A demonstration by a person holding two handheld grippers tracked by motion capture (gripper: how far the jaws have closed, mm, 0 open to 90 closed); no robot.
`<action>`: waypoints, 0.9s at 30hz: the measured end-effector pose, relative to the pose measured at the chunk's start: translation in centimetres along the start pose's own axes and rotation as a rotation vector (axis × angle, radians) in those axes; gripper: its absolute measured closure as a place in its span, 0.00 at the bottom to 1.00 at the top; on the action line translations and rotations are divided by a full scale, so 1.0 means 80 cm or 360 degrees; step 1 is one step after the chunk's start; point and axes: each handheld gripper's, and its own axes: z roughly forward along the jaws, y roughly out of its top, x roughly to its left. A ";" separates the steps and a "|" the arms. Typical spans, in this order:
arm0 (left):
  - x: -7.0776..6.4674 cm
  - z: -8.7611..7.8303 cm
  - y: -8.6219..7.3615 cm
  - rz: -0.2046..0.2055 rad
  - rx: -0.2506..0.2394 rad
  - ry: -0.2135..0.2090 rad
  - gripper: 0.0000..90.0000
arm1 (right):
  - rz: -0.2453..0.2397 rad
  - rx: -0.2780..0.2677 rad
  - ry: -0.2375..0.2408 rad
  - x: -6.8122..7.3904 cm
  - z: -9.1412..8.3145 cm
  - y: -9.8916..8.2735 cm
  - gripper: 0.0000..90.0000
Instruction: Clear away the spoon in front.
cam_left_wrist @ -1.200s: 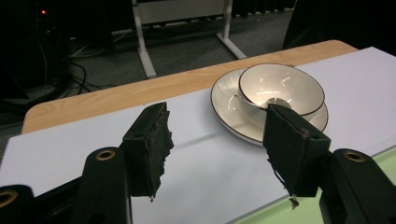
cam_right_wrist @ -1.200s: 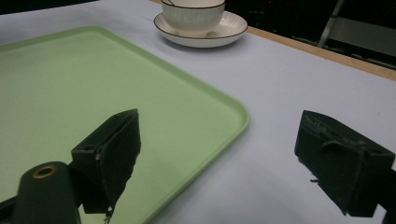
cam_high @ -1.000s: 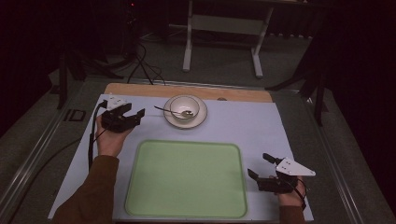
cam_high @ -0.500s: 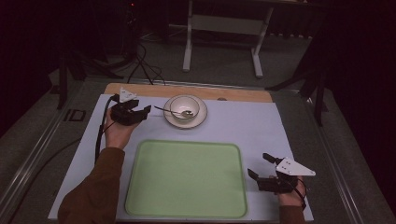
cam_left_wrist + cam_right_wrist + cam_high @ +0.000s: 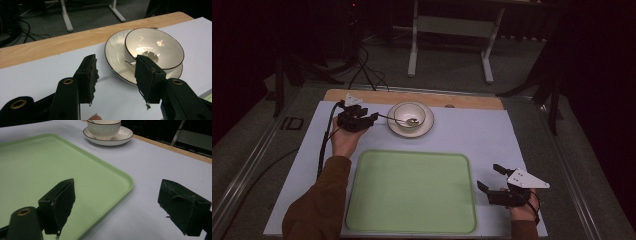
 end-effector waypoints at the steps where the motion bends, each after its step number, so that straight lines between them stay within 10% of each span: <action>1: -0.001 0.002 0.000 0.0001 0.0003 -0.0005 0.59 | 0.0000 0.0000 0.0001 0.000 0.000 0.000 0.16; 16: -0.004 0.034 0.003 -0.0087 0.0096 -0.0174 0.81 | -0.0009 0.0005 0.0007 -0.001 0.001 0.000 0.16; 27: -0.014 0.026 0.004 -0.0029 0.0032 -0.0203 0.97 | -0.0013 0.0008 0.0006 0.000 0.001 0.000 0.16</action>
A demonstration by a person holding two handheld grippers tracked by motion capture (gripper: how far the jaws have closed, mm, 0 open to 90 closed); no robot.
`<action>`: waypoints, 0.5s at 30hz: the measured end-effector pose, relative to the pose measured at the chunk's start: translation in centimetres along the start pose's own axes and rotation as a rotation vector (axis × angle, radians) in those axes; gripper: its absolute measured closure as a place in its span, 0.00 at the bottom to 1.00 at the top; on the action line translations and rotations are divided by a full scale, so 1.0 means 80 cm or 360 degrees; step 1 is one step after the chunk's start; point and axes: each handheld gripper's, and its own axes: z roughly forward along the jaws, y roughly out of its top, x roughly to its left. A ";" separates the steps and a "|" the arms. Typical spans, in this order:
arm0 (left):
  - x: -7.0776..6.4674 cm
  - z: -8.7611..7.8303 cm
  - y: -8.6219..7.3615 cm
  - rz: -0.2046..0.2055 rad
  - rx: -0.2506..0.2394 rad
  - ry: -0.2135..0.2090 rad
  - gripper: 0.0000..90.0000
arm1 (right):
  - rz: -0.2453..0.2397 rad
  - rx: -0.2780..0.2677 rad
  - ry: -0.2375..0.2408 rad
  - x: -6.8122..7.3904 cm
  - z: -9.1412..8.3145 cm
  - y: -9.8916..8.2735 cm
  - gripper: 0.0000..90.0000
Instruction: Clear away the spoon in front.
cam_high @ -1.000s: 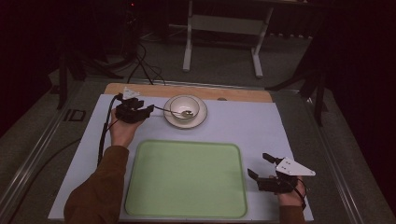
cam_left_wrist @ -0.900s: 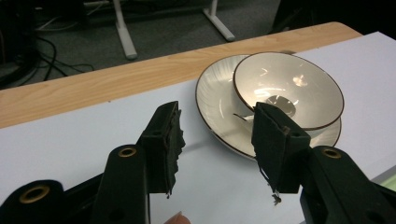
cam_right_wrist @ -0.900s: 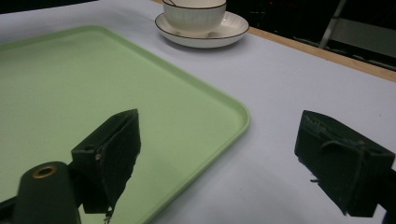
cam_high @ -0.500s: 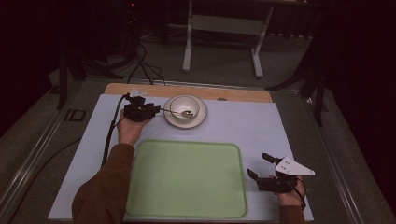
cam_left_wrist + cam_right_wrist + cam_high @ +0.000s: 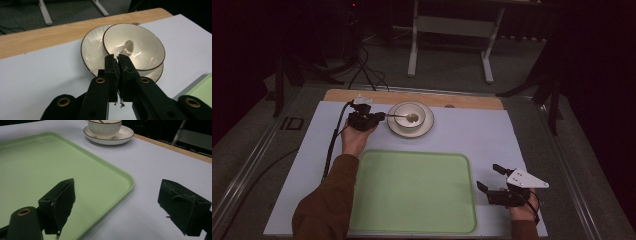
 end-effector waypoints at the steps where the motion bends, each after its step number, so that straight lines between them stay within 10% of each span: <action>1: -0.001 -0.001 0.000 0.0001 -0.0012 0.0001 0.98 | 0.0000 0.0000 0.0000 0.000 0.000 0.000 0.16; 15: -0.006 -0.009 0.001 -0.0009 -0.0095 0.0001 0.99 | 0.0001 -0.0002 0.0001 0.000 -0.001 0.000 0.16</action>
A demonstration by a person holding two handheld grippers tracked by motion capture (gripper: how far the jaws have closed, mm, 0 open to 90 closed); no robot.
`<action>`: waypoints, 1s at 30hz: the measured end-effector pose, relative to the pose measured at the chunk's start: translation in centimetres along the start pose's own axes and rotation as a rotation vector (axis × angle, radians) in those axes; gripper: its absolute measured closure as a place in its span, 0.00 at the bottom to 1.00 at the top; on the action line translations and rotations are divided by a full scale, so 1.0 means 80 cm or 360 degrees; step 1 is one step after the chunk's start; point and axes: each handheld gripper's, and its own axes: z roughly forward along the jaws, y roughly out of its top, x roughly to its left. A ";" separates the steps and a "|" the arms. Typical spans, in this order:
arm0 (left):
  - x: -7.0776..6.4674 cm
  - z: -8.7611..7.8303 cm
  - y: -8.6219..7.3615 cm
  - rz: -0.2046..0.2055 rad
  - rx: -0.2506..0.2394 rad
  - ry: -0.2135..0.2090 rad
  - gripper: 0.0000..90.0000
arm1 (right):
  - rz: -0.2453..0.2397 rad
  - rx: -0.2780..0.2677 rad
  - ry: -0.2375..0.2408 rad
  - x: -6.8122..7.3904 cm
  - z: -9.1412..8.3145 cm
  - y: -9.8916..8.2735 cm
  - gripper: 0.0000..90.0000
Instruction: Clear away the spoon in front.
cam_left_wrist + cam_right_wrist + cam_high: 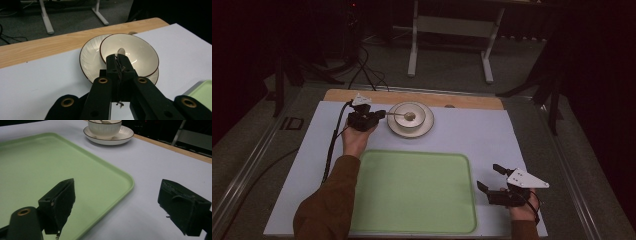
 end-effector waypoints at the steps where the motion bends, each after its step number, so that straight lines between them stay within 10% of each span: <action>1: 0.000 -0.001 0.000 0.0000 -0.0003 -0.0002 0.99 | 0.0000 0.0001 0.0000 0.000 0.000 0.000 0.16; 30: 0.004 -0.049 0.014 -0.0008 -0.0174 -0.0038 0.99 | 0.0002 0.0000 0.0002 0.000 0.000 0.000 0.16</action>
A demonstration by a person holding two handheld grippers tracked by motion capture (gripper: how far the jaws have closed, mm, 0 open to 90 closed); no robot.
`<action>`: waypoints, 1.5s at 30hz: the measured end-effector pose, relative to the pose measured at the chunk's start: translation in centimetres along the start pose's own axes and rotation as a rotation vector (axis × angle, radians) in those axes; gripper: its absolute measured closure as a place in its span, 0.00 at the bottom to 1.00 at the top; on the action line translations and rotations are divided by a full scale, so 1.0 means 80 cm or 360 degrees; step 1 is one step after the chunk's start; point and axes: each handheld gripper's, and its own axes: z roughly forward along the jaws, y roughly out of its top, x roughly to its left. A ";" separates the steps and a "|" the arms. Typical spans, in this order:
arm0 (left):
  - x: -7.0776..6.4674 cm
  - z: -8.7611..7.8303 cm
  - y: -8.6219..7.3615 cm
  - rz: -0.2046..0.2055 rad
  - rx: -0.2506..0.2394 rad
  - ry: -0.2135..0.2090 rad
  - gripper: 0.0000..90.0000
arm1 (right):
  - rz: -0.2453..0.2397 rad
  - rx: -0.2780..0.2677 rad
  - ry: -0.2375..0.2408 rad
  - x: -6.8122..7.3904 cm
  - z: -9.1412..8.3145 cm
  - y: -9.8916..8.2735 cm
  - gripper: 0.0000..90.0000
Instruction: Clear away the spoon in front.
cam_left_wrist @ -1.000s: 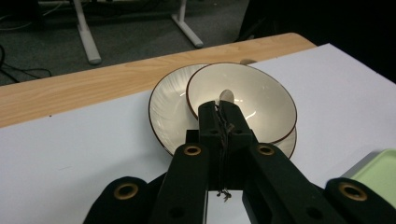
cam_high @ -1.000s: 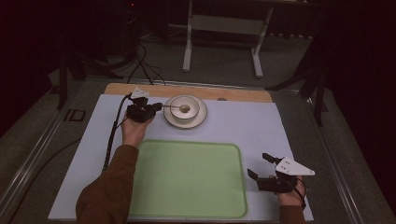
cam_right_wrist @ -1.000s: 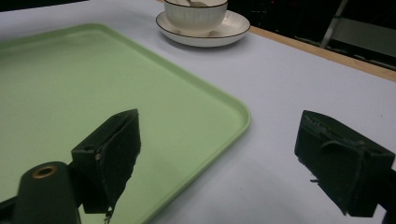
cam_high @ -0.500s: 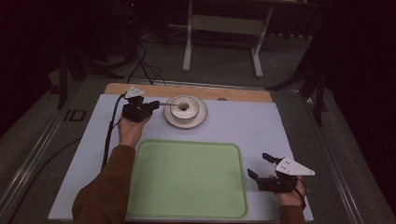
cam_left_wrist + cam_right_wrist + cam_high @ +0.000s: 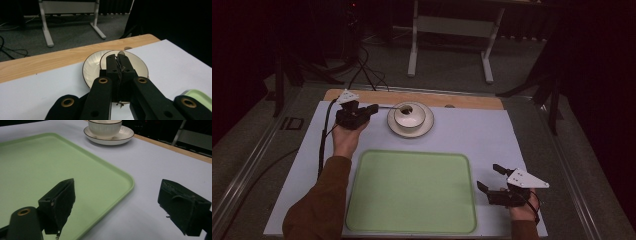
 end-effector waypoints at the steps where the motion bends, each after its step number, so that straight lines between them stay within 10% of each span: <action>1: -0.001 -0.002 0.001 0.0001 -0.0007 -0.0002 0.99 | 0.0000 0.0000 0.0000 0.000 0.000 0.000 0.16; 45: -0.004 -0.094 -0.028 -0.0008 -0.0074 -0.0003 0.99 | -0.0004 0.0001 -0.0003 0.001 0.000 0.000 0.16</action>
